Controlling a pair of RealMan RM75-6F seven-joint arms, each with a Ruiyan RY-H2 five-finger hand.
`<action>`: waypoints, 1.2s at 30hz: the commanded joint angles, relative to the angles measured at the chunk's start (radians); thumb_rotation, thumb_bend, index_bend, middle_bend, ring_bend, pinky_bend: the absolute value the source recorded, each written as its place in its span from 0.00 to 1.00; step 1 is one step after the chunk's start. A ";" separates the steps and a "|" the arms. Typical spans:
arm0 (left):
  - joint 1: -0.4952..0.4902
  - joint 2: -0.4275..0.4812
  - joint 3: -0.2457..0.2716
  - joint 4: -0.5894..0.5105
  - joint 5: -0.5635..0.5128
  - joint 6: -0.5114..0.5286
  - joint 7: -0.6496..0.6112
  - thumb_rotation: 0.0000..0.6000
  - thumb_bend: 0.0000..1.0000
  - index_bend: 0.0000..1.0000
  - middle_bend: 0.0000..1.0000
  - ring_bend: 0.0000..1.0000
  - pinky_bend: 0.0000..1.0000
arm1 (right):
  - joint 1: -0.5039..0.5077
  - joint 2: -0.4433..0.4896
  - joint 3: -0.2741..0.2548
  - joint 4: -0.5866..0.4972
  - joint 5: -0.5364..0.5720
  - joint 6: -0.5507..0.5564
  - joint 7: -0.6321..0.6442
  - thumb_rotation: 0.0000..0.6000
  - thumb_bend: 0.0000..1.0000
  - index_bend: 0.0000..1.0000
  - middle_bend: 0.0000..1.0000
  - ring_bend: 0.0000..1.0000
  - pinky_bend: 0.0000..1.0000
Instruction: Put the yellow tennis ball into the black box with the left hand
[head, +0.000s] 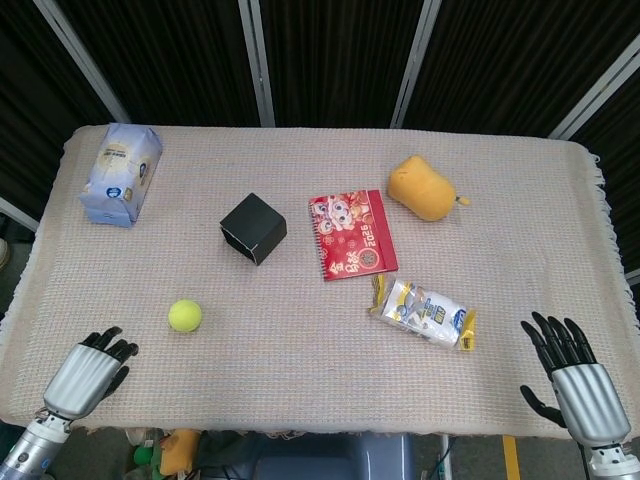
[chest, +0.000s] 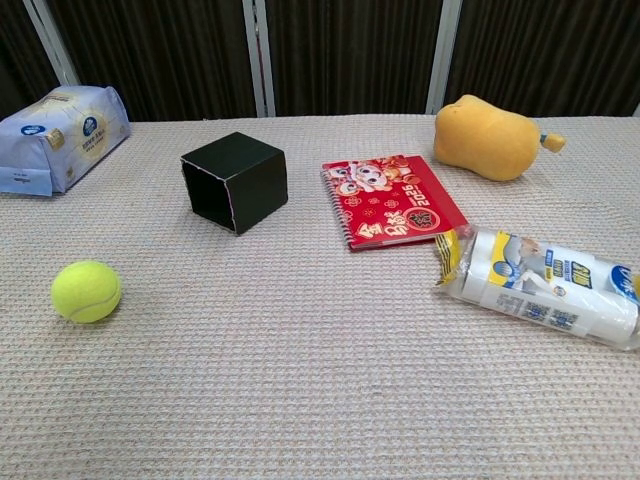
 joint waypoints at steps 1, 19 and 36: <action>-0.011 -0.015 -0.011 0.042 -0.016 -0.017 -0.003 1.00 0.49 0.55 0.70 0.42 0.60 | 0.002 -0.001 0.001 0.000 0.003 -0.004 0.002 1.00 0.29 0.00 0.00 0.00 0.00; -0.097 -0.066 -0.013 0.089 -0.112 -0.238 0.034 1.00 0.45 0.53 0.70 0.45 0.58 | 0.001 -0.001 0.000 0.003 -0.001 0.000 0.002 1.00 0.29 0.00 0.00 0.00 0.00; -0.173 -0.130 -0.021 0.109 -0.148 -0.339 0.014 1.00 0.32 0.44 0.57 0.45 0.49 | 0.000 0.005 0.001 0.007 -0.004 0.008 0.017 1.00 0.29 0.00 0.00 0.00 0.00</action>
